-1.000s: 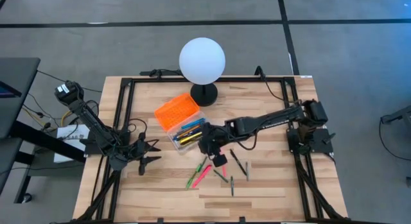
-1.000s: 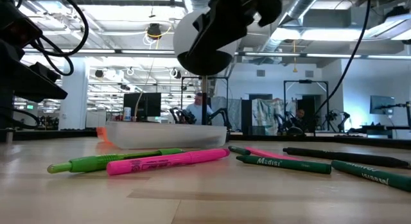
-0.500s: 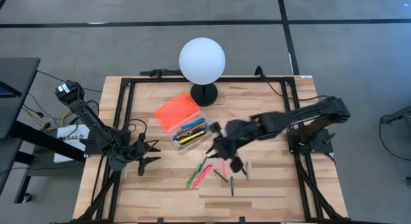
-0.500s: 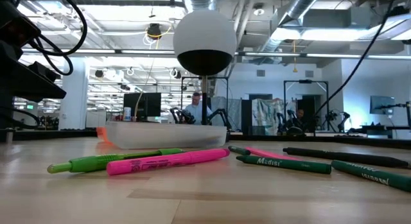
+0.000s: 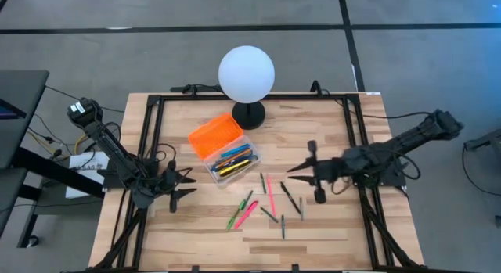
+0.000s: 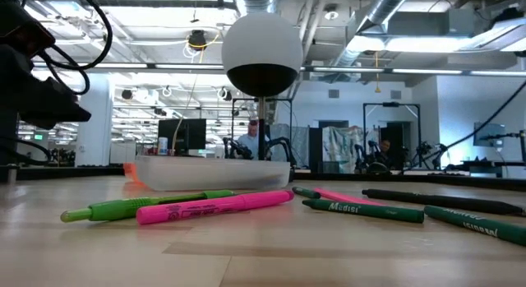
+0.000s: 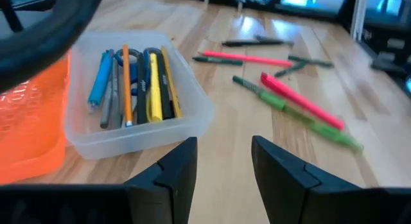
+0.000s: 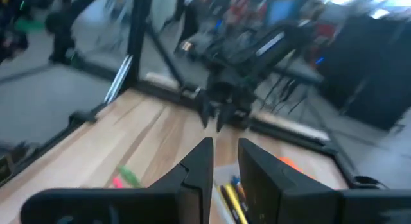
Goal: Pick & place school supplies into a supply box
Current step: Put the green pen into the orange supply box
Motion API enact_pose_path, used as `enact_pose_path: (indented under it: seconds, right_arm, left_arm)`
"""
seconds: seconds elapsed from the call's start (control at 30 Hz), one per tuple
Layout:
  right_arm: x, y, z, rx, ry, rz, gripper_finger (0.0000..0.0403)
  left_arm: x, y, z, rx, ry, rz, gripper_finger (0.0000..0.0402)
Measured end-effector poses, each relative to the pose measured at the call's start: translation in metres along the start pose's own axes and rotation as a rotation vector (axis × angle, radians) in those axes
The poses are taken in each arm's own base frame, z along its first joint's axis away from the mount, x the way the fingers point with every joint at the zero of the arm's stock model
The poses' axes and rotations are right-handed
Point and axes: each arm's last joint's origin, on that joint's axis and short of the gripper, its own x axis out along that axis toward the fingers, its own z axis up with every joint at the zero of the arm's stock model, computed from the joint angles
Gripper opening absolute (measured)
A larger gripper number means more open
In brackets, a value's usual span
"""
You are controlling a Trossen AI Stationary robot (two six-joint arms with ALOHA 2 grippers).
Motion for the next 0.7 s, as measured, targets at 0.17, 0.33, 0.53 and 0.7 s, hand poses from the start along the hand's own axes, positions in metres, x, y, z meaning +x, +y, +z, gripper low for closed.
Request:
enact_pose_path:
  seconds: [0.17, 0.33, 0.53, 0.7]
  right_arm:
    - [-0.021, 0.010, -0.035, 0.061, -0.140, -0.106, 0.0065]
    - [-0.027, 0.016, -0.056, 0.101, -0.224, -0.116, 0.0065]
    - [-0.022, 0.024, -0.071, 0.105, -0.170, -0.091, 0.0065]
    - [-0.014, 0.033, -0.082, 0.094, -0.105, -0.060, 0.0065]
  left_arm:
    - [0.000, -0.007, 0.012, -0.107, -0.091, -0.028, 0.0142]
    - [0.002, -0.014, 0.021, -0.140, -0.165, -0.061, 0.0142]
    - [0.021, -0.023, 0.021, -0.123, -0.177, -0.016, 0.0142]
    - [0.055, -0.050, 0.026, -0.036, -0.111, 0.001, 0.0142]
